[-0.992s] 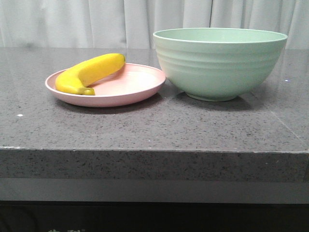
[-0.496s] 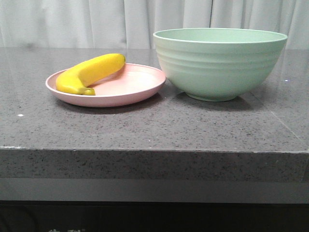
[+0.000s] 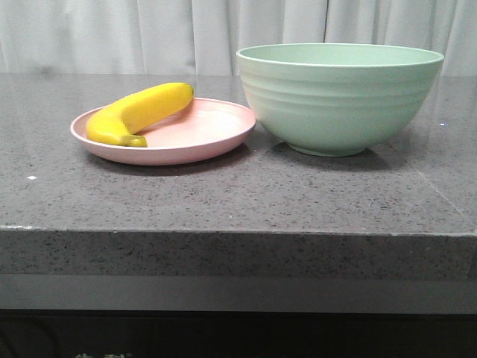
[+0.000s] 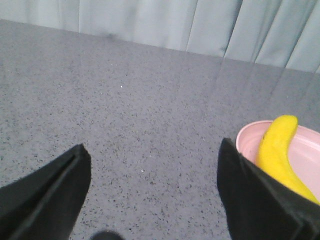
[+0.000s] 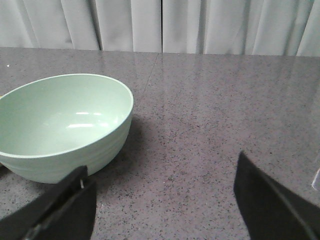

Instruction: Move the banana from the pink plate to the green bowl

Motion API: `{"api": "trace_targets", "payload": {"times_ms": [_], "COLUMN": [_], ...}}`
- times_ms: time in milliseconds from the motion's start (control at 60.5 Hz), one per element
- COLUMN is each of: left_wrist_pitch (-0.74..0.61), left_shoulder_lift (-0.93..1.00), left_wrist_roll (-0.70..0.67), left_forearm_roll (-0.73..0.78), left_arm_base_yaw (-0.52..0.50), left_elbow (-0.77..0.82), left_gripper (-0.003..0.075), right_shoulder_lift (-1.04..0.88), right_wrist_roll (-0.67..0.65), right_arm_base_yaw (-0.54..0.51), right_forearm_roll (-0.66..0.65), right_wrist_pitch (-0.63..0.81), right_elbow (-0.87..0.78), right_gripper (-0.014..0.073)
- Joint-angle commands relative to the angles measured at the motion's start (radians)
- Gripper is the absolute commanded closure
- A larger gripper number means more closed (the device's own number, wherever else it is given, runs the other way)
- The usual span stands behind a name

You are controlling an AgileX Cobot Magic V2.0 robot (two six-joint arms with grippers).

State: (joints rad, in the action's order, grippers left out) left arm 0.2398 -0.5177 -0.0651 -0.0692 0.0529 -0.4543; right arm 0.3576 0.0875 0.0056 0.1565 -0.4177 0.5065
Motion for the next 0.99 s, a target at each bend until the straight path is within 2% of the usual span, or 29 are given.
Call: {"api": "trace_targets", "payload": {"times_ms": [0, 182, 430, 579, 727, 975], "left_wrist_pitch": [0.011, 0.251, 0.331, 0.373, 0.377, 0.354], "left_shoulder_lift": [-0.067, -0.338, -0.682, -0.854, -0.967, -1.028], "left_wrist_roll": [0.038, 0.053, 0.051, 0.051, 0.051, 0.051], "left_forearm_roll": [-0.012, -0.012, -0.012, -0.012, -0.012, -0.012], "left_arm_base_yaw": [0.050, 0.223, 0.383, 0.413, 0.413, 0.413], "left_elbow": [-0.106, -0.348, -0.605, -0.718, -0.786, -0.801], "left_gripper": [0.0184, 0.0184, 0.0207, 0.0272, 0.0274, 0.0274], "right_shoulder_lift": [0.016, 0.016, 0.016, 0.016, 0.016, 0.016], "right_wrist_roll": [0.006, 0.006, 0.006, 0.006, 0.006, 0.006], "right_arm_base_yaw": [-0.004, -0.004, -0.004, -0.004, -0.004, -0.004], "right_forearm_roll": [-0.008, -0.008, -0.008, -0.008, -0.008, -0.008], "right_wrist_pitch": [0.071, 0.076, 0.075, 0.074, 0.072, 0.071], "right_elbow": [0.038, 0.038, 0.038, 0.038, 0.038, 0.038], "right_gripper": [-0.0019, -0.0019, -0.0019, -0.0019, -0.0019, -0.0019]}}
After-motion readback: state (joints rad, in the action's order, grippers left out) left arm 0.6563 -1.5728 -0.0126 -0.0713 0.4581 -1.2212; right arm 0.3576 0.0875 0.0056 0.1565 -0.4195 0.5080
